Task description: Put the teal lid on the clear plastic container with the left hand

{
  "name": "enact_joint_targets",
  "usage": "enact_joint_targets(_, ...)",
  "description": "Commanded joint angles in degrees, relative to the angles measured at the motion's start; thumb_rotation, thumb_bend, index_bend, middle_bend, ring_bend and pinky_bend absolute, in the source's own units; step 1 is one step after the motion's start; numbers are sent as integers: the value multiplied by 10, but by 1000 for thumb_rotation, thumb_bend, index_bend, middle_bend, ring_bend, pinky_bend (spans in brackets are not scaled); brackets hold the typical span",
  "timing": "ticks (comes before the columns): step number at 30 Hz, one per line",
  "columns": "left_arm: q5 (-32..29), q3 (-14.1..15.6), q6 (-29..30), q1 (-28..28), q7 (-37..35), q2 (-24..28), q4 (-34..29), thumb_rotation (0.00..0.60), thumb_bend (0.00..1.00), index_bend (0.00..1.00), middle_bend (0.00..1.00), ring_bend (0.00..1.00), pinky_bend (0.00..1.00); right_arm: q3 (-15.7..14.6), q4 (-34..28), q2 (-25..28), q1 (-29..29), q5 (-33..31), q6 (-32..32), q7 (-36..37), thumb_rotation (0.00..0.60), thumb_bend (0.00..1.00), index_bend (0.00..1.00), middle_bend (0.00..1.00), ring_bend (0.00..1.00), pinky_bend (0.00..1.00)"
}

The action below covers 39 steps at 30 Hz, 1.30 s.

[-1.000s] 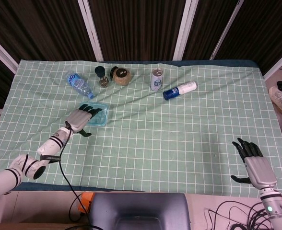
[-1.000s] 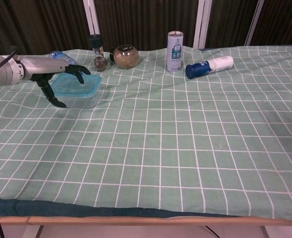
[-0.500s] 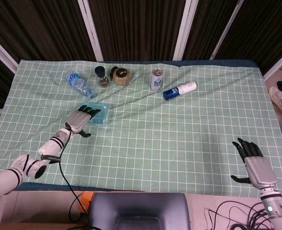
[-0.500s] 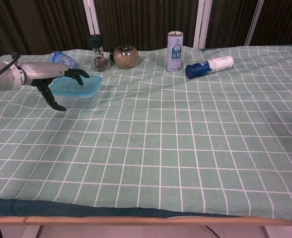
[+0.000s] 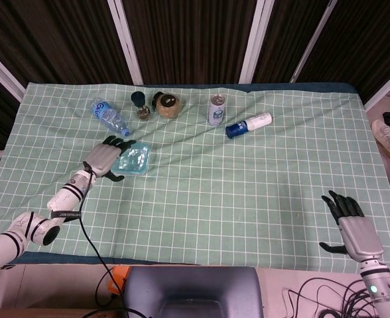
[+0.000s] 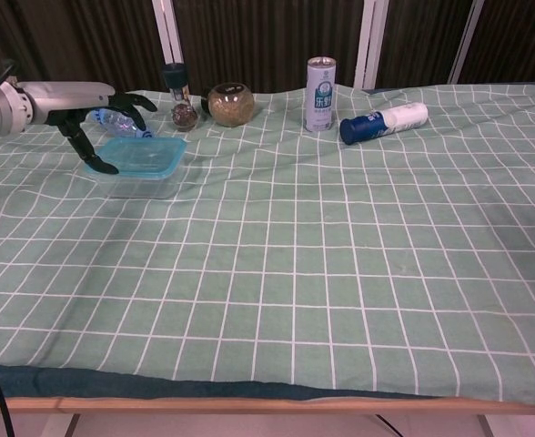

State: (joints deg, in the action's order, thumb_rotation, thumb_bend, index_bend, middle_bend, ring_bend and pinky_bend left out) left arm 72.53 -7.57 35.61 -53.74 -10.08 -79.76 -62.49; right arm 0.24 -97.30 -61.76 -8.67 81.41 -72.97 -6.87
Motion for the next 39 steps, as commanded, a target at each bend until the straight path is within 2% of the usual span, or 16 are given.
enact_joint_targets(1, -8, 3, -11, 1, 5, -5, 11, 600, 193, 0, 169, 95, 57, -1, 0, 0, 1, 1, -1, 0, 600, 197, 0, 0, 0, 0)
enact_joint_targets(10, -24, 5, -35, 3, 15, -32, 58, 600, 194, 0, 168, 95, 57, 0, 0, 2, 1, 2, -2, 4, 600, 197, 0, 0, 0, 0)
enact_joint_targets(21, -19, 5, -50, 2, 5, -46, 84, 600, 196, 0, 169, 95, 57, 0, 1, 1, 1, 2, -2, 4, 600, 197, 0, 0, 0, 0)
enact_joint_targets(39, -20, 15, -83, 4, 15, -52, 92, 600, 202, 0, 184, 108, 62, 1, 1, 0, 1, -1, -1, 1, 600, 197, 0, 0, 0, 0)
